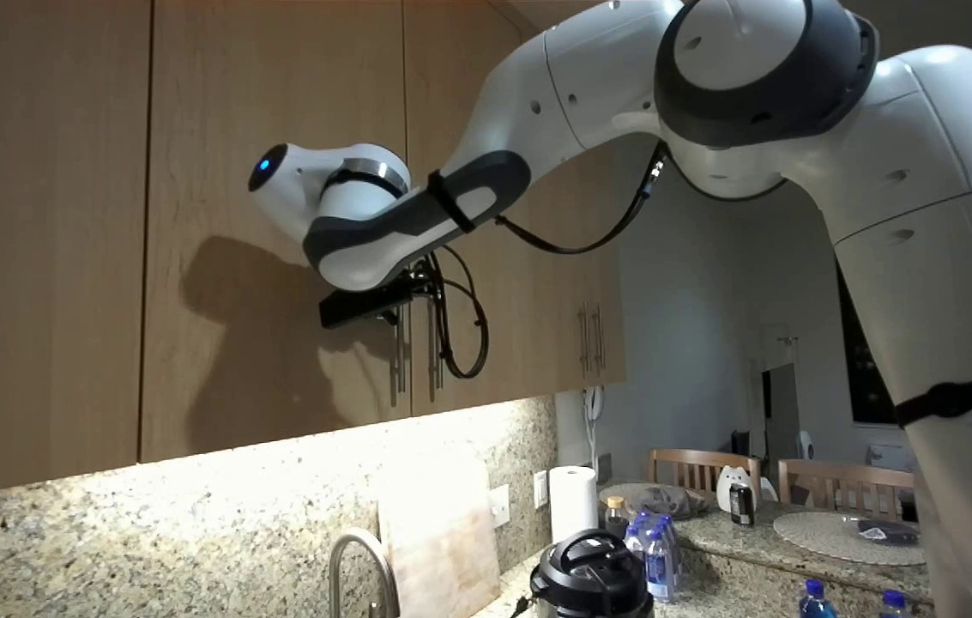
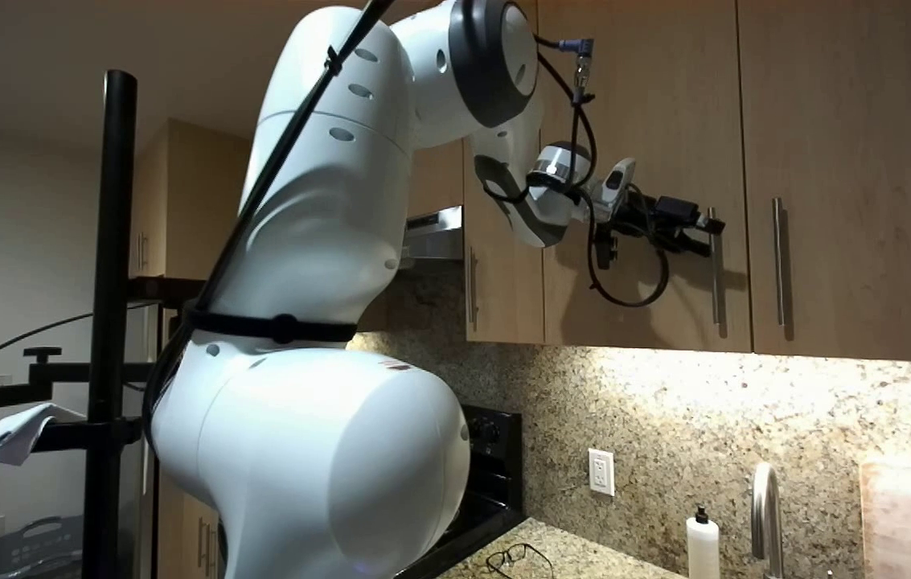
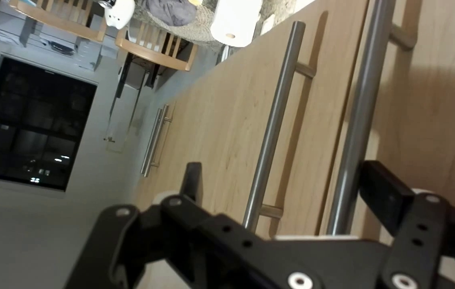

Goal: Open the cupboard door

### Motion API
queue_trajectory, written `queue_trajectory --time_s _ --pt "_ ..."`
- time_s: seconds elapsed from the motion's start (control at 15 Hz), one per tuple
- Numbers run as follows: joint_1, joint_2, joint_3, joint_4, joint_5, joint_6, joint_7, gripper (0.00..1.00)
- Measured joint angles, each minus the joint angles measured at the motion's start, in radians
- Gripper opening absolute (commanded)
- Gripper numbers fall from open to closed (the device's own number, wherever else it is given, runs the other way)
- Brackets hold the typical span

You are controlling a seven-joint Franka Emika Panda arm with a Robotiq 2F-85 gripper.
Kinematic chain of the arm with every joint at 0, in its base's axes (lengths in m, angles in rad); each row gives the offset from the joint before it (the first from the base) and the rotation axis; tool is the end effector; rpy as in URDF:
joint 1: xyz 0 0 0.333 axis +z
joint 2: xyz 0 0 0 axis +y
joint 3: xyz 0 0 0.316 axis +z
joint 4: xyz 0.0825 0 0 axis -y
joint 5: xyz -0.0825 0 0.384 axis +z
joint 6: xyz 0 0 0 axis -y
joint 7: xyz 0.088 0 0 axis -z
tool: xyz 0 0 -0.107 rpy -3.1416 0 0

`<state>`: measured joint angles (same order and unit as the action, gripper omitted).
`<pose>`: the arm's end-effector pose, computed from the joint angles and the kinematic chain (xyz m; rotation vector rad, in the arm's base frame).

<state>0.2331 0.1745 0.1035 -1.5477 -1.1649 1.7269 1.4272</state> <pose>0.6195 0.1210 0.6010 1.9830 -0.9492 1.0823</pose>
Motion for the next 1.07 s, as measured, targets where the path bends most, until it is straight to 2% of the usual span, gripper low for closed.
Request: queue_trajectory --time_s 0.33,1.07 --pt "-0.021 -0.037 -0.002 -0.064 -0.026 0.079 0.034 1.00" --pt "-0.021 -0.033 -0.003 -0.066 -0.038 0.070 0.064 1.00"
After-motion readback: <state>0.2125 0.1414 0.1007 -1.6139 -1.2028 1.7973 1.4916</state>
